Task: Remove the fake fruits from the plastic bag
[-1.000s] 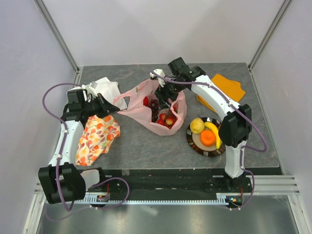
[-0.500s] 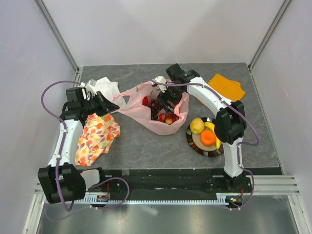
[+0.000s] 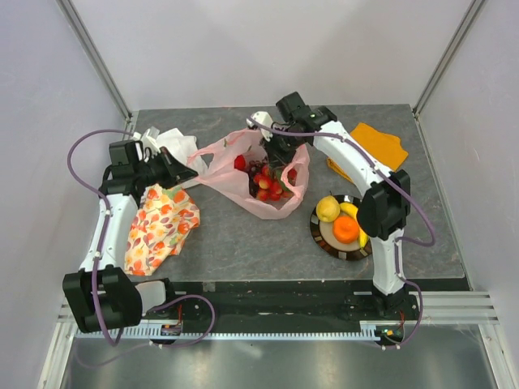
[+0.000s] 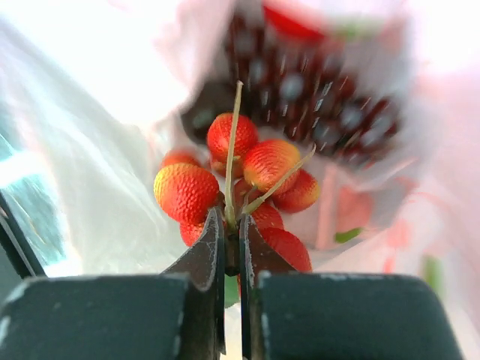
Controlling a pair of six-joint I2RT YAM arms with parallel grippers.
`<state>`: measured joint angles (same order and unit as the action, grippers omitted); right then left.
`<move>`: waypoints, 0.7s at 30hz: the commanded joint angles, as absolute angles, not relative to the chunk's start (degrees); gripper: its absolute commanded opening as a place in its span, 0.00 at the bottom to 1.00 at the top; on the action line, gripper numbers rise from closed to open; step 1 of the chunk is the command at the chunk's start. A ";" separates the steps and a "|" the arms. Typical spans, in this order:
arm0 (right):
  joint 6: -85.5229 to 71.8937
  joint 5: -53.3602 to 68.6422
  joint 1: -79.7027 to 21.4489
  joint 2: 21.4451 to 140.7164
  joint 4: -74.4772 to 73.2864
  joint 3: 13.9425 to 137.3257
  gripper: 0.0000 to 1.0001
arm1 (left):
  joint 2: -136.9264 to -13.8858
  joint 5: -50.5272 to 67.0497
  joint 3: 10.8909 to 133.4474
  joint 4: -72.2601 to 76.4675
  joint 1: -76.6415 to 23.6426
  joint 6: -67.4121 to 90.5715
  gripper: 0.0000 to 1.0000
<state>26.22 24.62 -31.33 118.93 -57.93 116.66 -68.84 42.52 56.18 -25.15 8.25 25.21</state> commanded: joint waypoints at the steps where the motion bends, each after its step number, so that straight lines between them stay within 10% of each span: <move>1: 21.99 31.63 -31.11 110.13 -55.11 127.77 0.00 | -70.04 44.12 59.76 -20.84 8.17 26.54 0.02; 14: 0.17 40.87 -24.19 97.32 -45.52 132.54 0.00 | -74.09 43.07 63.54 -18.46 7.56 30.76 0.02; 21: 20.35 45.27 -10.02 89.74 -79.45 129.38 0.00 | -74.62 42.54 65.56 -18.11 7.65 31.03 0.02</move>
<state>6.94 41.45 -14.83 94.94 -56.49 130.30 -74.43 42.48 62.72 -20.62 7.75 29.19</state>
